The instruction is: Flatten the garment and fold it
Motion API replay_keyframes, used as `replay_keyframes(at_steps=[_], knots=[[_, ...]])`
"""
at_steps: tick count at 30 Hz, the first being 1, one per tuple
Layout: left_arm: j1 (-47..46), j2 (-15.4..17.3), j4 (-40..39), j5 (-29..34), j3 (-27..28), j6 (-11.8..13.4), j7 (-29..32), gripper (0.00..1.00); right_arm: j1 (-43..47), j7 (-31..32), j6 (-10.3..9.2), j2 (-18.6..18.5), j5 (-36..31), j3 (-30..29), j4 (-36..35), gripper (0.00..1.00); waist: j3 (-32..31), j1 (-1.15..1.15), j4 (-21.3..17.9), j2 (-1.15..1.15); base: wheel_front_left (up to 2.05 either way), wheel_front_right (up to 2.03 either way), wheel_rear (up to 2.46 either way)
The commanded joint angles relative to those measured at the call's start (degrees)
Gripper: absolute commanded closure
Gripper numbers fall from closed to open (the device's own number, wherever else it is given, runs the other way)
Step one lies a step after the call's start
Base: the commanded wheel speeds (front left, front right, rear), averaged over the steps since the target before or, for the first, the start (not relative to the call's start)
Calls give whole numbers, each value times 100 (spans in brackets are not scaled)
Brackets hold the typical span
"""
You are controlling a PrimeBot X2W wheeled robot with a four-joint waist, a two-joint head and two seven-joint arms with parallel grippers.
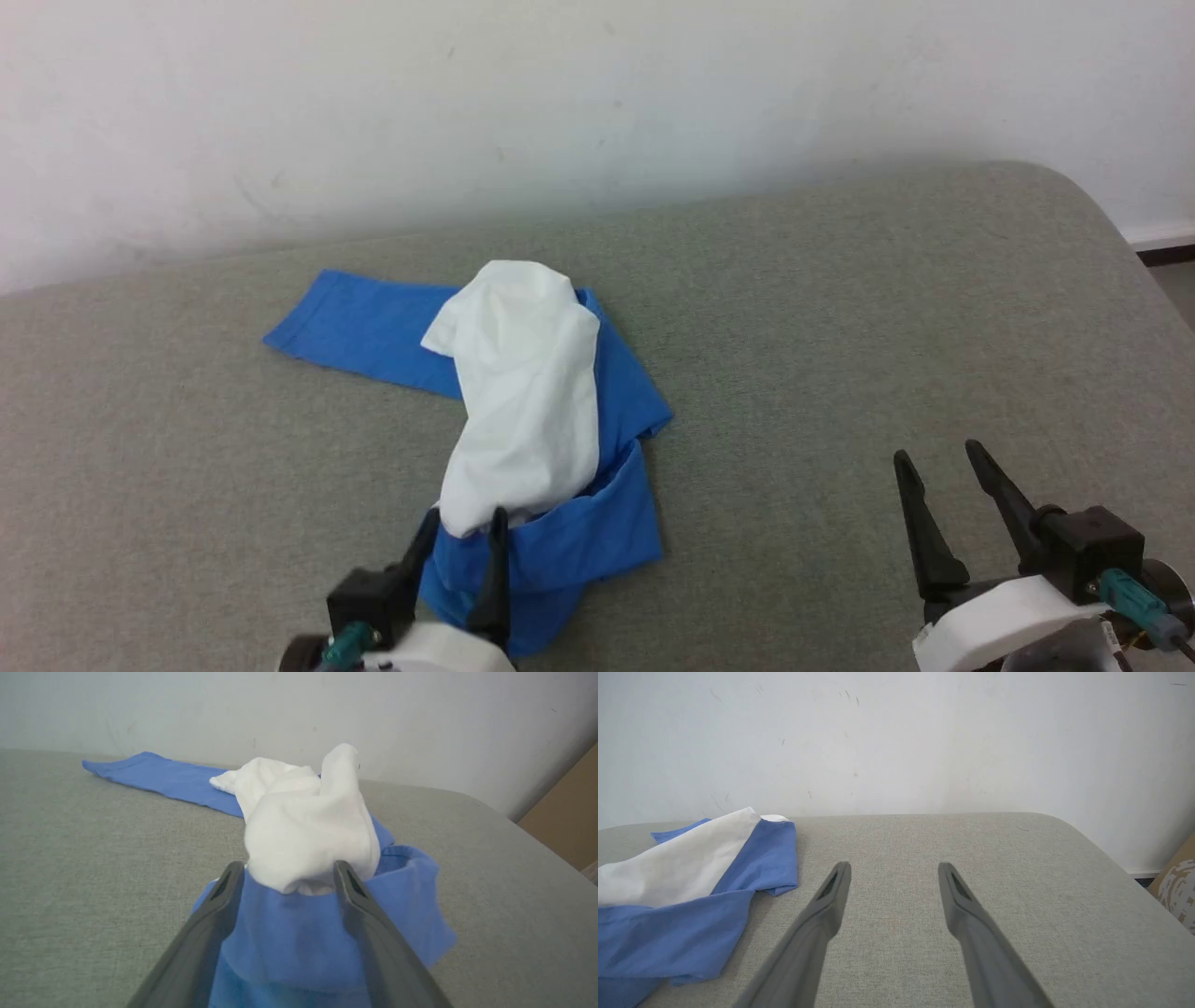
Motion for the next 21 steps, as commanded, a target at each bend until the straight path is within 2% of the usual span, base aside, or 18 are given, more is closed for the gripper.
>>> replay_keyframes(at_steps=[1,8,17,21], knots=[[-133,44,-118,68,33,-44,-48,0,-5,24,-5,11,-42,0,-45,0,-7,0,69,0,0,0,0],[-308,274,-553,332,208,-19,-76,0,0,99,-5,11,-162,36,-50,0,-126,0,189,0,0,0,0],[-103,751,-902,354,670,313,120,0,75,256,-5,11,-232,136,-110,0,-243,0,348,0,0,0,0],[34,878,-1124,317,799,378,162,0,35,333,-5,12,-251,154,-36,0,-210,0,558,0,0,0,0]])
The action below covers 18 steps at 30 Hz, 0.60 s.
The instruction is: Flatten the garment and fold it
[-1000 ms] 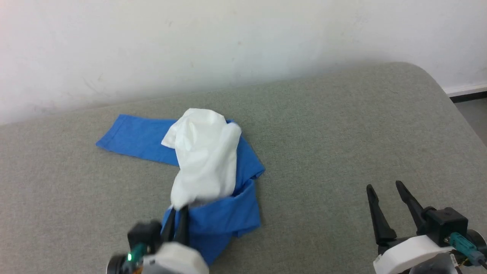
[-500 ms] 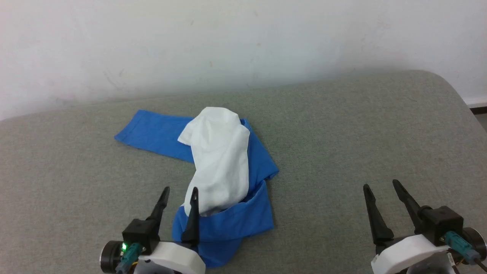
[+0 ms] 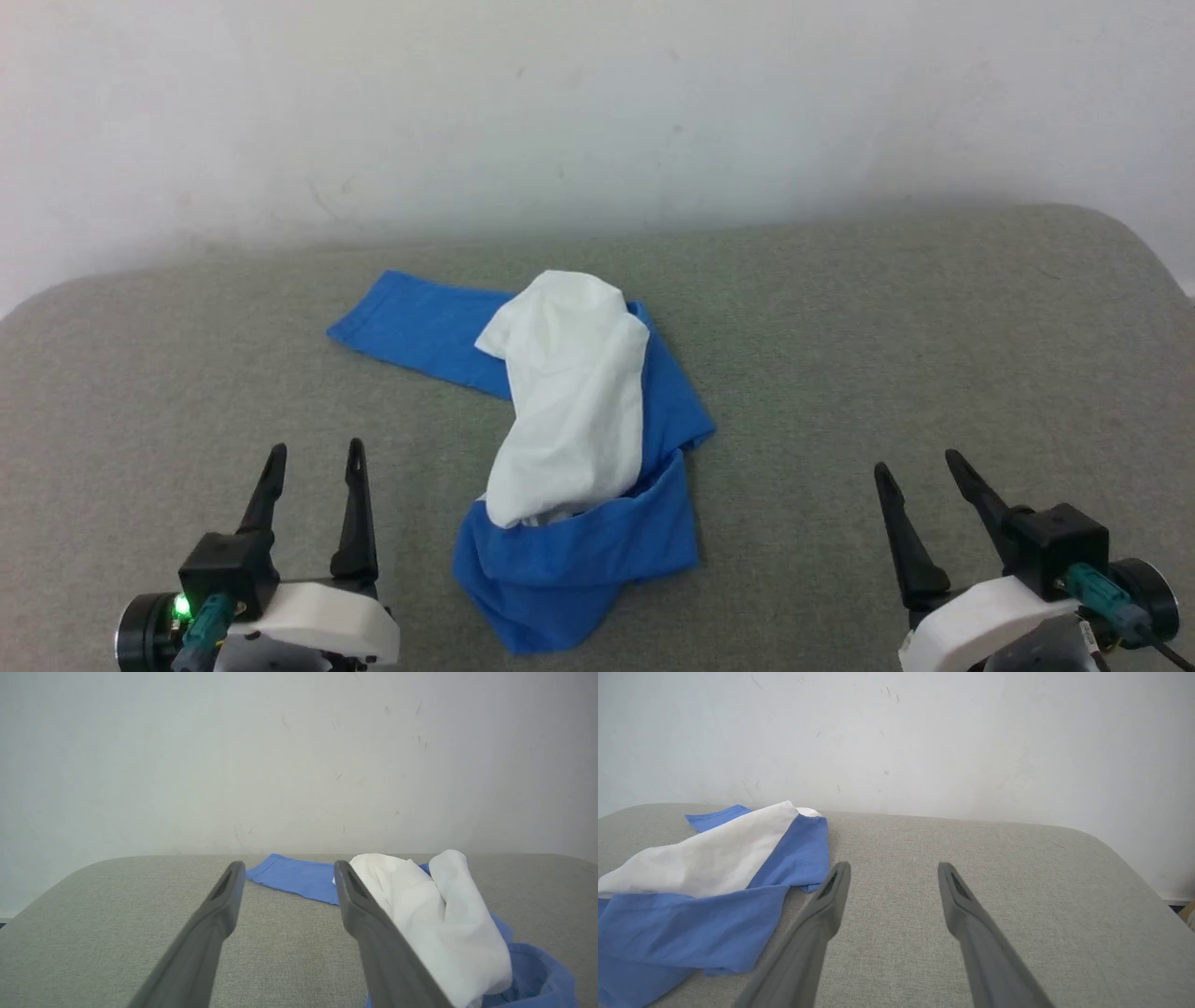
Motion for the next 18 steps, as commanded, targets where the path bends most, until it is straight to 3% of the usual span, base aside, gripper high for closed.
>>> replay_keyframes(at_steps=[1,7,14,18], knots=[[78,34,-98,-12,20,30,4,0,3,51,-5,12,-29,17,49,0,25,0,185,0,0,0,0],[71,-4,-256,-74,-38,-37,-42,0,-305,748,-5,-1,108,396,654,0,83,0,592,0,0,0,0],[-96,-184,-198,-99,-174,-117,-136,0,-1335,1974,-5,-196,902,1298,1903,0,239,0,1003,0,0,0,0],[-176,-303,-140,-94,-217,-151,-189,0,-1935,2352,-5,-255,1209,1642,2719,0,318,0,1172,0,0,0,0]])
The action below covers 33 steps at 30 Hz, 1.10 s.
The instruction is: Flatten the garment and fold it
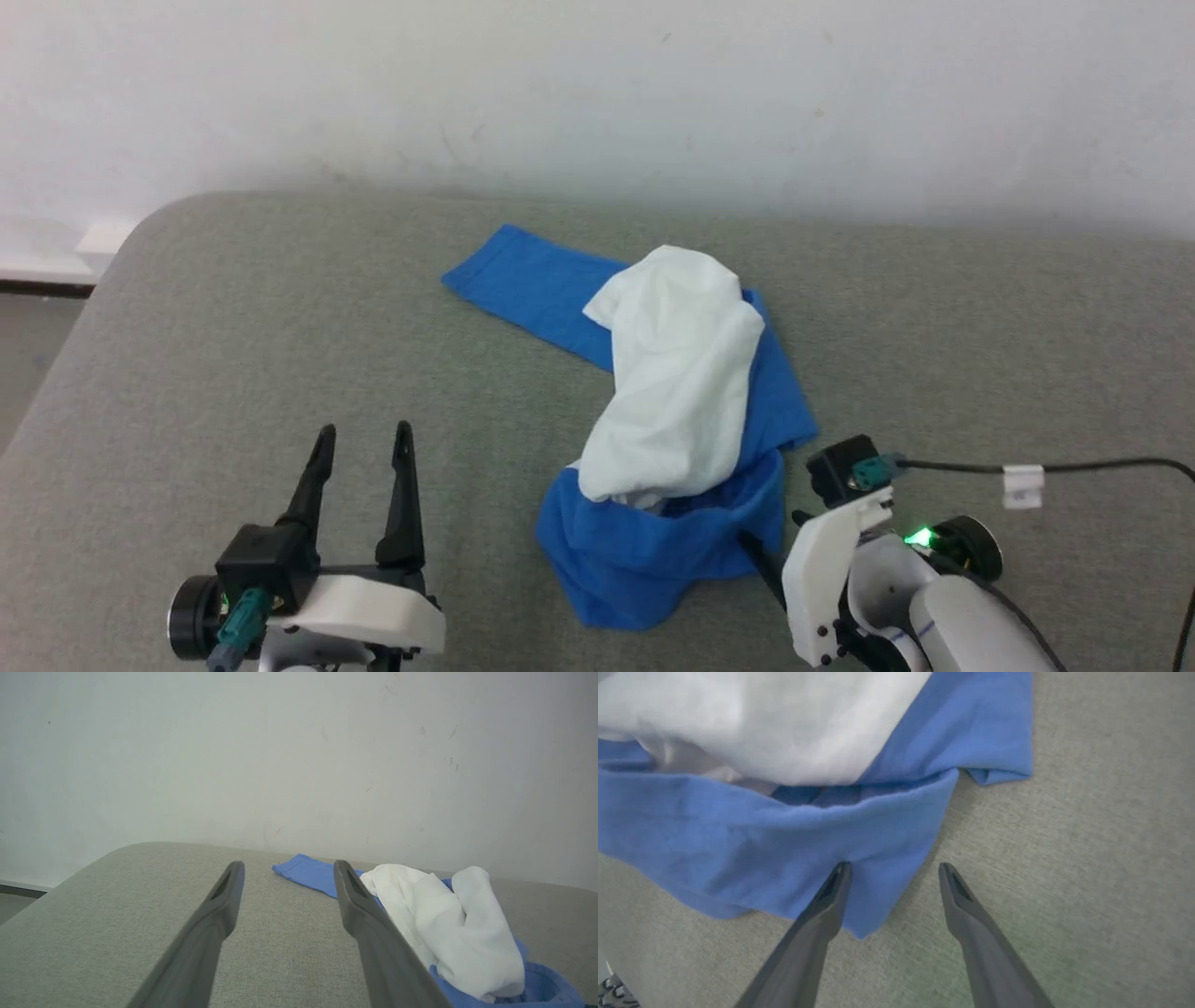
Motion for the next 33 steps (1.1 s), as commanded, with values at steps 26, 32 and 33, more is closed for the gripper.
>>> replay_keyframes(at_steps=[26,32,33], knots=[[183,-172,252,133,134,-130,-83,0,582,-1391,-4,-545,232,-1839,-1812,100,-399,0,-261,0,0,0,0],[303,-141,272,133,100,-137,-78,0,1776,-842,-4,86,-304,-3953,-2748,100,-461,0,-510,0,0,0,0],[305,-139,268,132,102,-129,-78,0,1947,-771,-4,141,-336,-4234,-2679,100,-451,0,-538,0,0,0,0]])
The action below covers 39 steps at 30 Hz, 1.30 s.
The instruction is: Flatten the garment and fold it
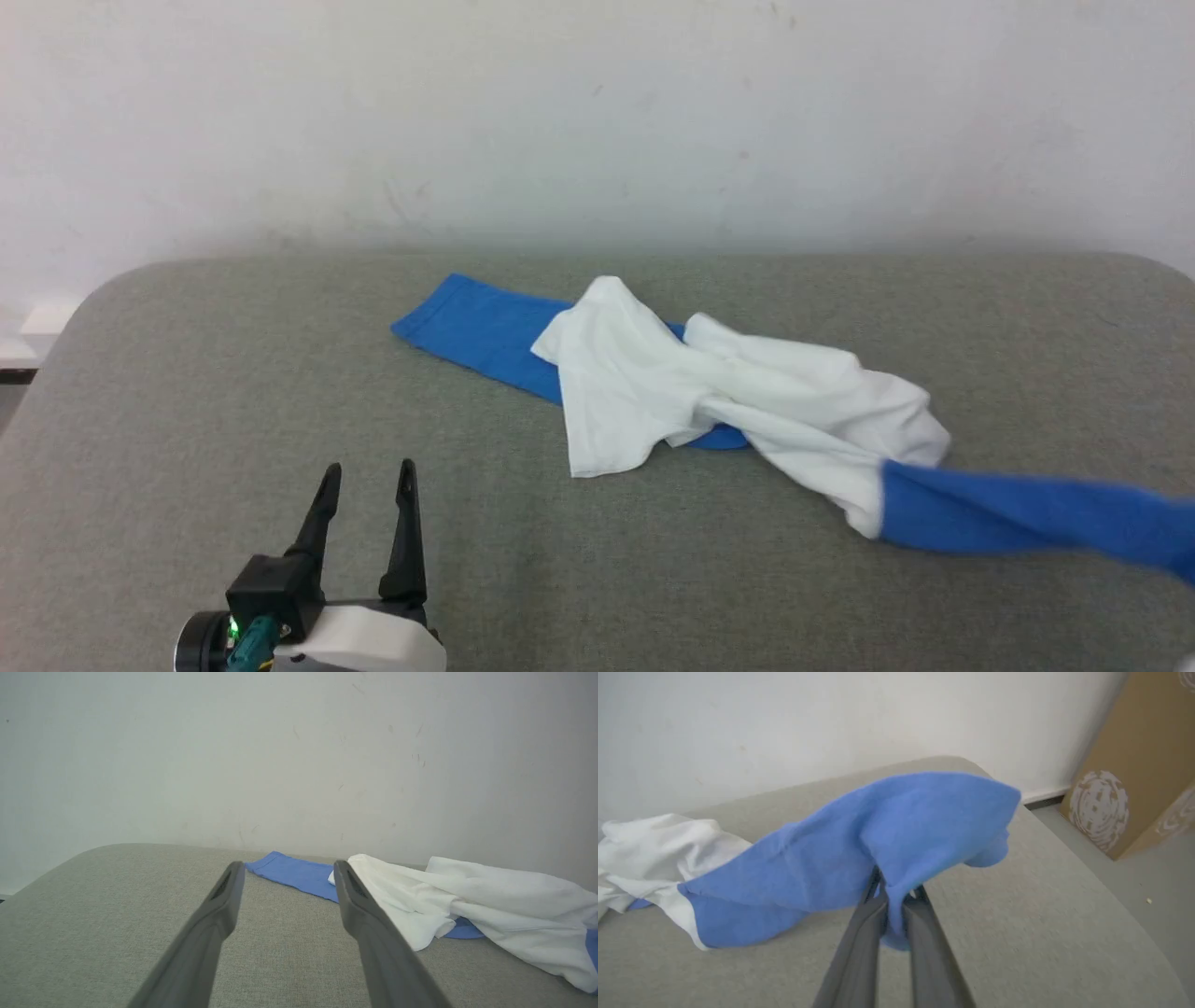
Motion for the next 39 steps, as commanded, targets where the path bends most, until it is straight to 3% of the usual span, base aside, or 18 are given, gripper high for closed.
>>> replay_keyframes(at_steps=[1,4,7,8,9,13,18,23,28,34,39], knots=[[64,28,7,31,1,18,-17,0,165,33,-5,37,-45,-189,87,100,-23,1,-123,0,0,0,0],[21,33,13,-17,16,19,27,0,338,-247,-5,90,116,-791,539,100,71,1,-189,0,0,0,0],[-69,42,35,-37,16,14,55,0,328,-690,-5,96,316,-902,1283,100,179,1,-207,0,0,0,0],[-89,47,48,-46,23,15,55,0,263,-914,-5,97,379,-839,1434,54,199,1,-218,0,0,0,0],[-98,51,65,-54,34,27,58,0,191,-1146,-5,97,429,-748,1537,0,210,1,-234,0,0,0,0],[-86,64,122,-99,59,48,79,0,-74,-1930,-5,98,369,-312,1536,0,198,1,-269,0,0,0,0],[-56,83,188,-152,50,55,168,0,-329,-2282,-5,99,179,535,1048,0,112,1,-265,0,0,0,0],[-57,91,223,-196,68,97,229,0,-332,-2151,-5,99,-142,1494,540,0,63,1,-171,0,0,0,0],[-14,155,228,-221,116,143,268,0,-67,-1832,-5,99,-347,2075,71,0,6,1,-71,0,0,0,0],[13,257,204,-227,120,155,374,0,334,-1601,-5,99,-273,2281,-277,0,-12,1,-70,0,0,0,0],[-482,246,312,-238,-225,-131,852,0,329,-1520,-5,99,-256,2279,-380,0,162,1,-213,0,0,0,0]])
